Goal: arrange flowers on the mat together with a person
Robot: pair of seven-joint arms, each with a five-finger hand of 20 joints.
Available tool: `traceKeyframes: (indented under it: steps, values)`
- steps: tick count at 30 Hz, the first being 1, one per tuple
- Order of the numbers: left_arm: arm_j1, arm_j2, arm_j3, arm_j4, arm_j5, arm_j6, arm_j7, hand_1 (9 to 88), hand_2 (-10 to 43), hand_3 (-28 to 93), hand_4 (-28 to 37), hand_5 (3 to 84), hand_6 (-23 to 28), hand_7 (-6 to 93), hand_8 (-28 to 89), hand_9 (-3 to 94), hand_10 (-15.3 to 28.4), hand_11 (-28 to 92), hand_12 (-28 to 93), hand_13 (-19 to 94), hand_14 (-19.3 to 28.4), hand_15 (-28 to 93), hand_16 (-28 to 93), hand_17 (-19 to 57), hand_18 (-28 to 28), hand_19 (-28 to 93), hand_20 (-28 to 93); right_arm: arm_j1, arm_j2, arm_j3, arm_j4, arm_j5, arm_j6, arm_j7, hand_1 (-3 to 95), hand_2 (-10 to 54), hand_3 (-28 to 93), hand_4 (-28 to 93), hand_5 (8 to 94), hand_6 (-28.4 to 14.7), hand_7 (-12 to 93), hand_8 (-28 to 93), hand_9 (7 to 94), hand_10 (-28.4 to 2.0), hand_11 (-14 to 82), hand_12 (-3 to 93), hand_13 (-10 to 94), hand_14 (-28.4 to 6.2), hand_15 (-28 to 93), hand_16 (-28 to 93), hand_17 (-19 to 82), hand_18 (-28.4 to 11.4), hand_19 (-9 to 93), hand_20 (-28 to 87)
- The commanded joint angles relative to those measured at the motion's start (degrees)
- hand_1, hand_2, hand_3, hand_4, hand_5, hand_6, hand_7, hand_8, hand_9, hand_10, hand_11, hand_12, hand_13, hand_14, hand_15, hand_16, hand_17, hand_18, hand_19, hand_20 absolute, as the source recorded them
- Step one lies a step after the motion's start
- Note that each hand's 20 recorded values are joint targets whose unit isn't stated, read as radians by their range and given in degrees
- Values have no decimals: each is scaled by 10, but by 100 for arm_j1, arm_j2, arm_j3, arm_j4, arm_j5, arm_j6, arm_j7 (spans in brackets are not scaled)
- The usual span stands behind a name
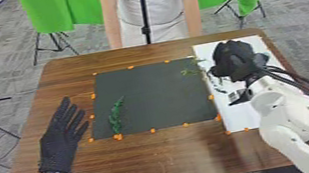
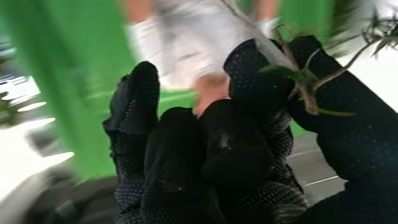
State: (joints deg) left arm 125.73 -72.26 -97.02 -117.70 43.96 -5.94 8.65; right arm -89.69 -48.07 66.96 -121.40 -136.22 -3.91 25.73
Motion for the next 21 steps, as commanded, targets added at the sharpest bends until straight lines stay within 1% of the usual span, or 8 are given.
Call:
traceKeyframes:
  steps: [1, 5, 7, 9, 14, 17, 20, 21]
  values:
    - [150, -99, 24, -19, 29, 114, -49, 253, -38, 720, -283, 225, 6, 163, -90, 164, 88, 102, 152, 146, 106, 87, 75, -153, 190, 342, 90, 1209, -907, -1635, 923, -186, -684, -520, 355, -95, 872, -35, 785, -24, 633, 148, 878, -80, 767, 435, 833, -85, 901, 301, 378, -195, 843, 362]
    - [77, -112, 75, 1, 48, 94, -65, 253, -38, 720, -283, 225, 6, 162, -90, 164, 88, 101, 152, 146, 106, 88, 75, -152, 191, 341, 90, 1374, -1189, -2157, 1332, -517, -989, -475, 362, -95, 867, -57, 788, -20, 629, 140, 879, -81, 762, 433, 833, -84, 901, 299, 379, -196, 846, 359]
    - [85, -103, 81, 2, 32, 104, -63, 253, -37, 721, -283, 225, 6, 161, -89, 164, 88, 101, 152, 146, 106, 88, 75, -152, 191, 342, 91, 1525, -1267, -2528, 1594, -1037, -644, -609, 358, -95, 871, -62, 789, -18, 624, 138, 880, -82, 754, 428, 835, -84, 898, 295, 380, -197, 847, 357]
    - [93, -92, 85, -3, 30, 117, -50, 254, -35, 720, -283, 225, 7, 161, -89, 164, 87, 101, 152, 147, 106, 88, 75, -153, 191, 342, 91, 1626, -1389, -2709, 1743, -1033, -651, -522, 354, -95, 876, -61, 793, -16, 619, 137, 882, -82, 751, 424, 838, -85, 895, 293, 381, -198, 849, 355]
    - [23, -82, 126, 40, 35, 66, -60, 253, -35, 721, -283, 226, 6, 161, -89, 164, 88, 102, 152, 148, 106, 87, 75, -153, 191, 343, 90, 1709, -1601, -2899, 1988, -1138, -649, -255, 349, -94, 880, -69, 815, -10, 597, 143, 896, -80, 753, 418, 854, -88, 893, 289, 393, -200, 857, 348]
    - [-16, -63, 141, 61, 25, 63, -80, 253, -36, 721, -282, 225, 6, 161, -89, 164, 88, 102, 152, 149, 105, 87, 74, -153, 191, 342, 90, 1686, -1698, -2901, 2006, -1021, -679, -129, 344, -74, 871, -105, 838, -3, 581, 127, 909, -76, 755, 414, 865, -82, 896, 286, 404, -200, 867, 336]
    - [-46, -65, 154, 78, 31, 47, -104, 252, -36, 721, -283, 226, 6, 161, -89, 164, 88, 102, 152, 149, 106, 87, 75, -153, 191, 342, 90, 1695, -1811, -2932, 2078, -1001, -668, -41, 338, -75, 873, -150, 863, 3, 585, 17, 918, -74, 751, 409, 875, -82, 893, 282, 410, -202, 881, 313]
    - [-60, -68, 157, 86, 35, 28, -112, 252, -36, 722, -283, 226, 6, 161, -89, 165, 88, 103, 152, 149, 106, 87, 75, -153, 191, 342, 90, 1718, -1869, -2942, 2114, -929, -716, 26, 335, -78, 873, -167, 878, 7, 597, -89, 927, -73, 746, 404, 883, -80, 891, 279, 417, -205, 890, 300]
